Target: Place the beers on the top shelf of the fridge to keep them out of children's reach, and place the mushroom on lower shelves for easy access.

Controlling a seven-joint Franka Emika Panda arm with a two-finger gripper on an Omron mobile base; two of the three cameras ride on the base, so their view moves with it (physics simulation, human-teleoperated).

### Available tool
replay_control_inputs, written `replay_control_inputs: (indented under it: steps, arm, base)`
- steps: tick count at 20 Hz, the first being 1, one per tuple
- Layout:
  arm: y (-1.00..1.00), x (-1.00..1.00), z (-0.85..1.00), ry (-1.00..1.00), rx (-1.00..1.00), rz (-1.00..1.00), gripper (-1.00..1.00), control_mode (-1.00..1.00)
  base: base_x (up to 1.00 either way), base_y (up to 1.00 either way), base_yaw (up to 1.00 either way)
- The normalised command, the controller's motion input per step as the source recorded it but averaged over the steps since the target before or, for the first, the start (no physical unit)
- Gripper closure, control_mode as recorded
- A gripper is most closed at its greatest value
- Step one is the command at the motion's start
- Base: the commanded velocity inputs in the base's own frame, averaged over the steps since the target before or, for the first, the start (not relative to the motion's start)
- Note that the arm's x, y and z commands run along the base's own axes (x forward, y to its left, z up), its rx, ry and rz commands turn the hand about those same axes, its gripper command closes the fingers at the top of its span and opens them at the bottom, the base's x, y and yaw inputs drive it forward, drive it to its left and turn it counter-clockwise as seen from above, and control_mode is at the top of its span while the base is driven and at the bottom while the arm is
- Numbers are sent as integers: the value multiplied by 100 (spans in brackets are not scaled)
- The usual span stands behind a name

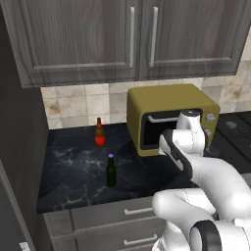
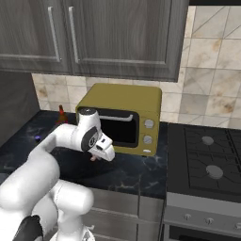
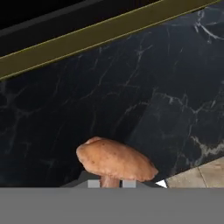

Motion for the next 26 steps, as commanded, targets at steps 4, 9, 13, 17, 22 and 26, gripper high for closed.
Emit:
replay_control_inputs:
  steps: [4, 9, 13, 17, 22, 26]
  arm:
    - [0, -72, 100, -33, 0, 21, 100, -100]
    - [0, -73, 100, -32, 0, 18, 100, -100]
    - [1, -66, 98, -25, 0, 15, 100, -100]
    - [16, -46, 88, -10, -7, 9, 100, -100]
    - [26, -46, 70, -2, -11, 10, 100, -100]
    - [0, 0, 0, 0, 0, 0, 100, 100]
  base:
    - [0, 0, 0]
    - [0, 0, 0]
    - [0, 0, 0]
    - [0, 0, 0]
    - [0, 0, 0]
    - [-78, 26, 21]
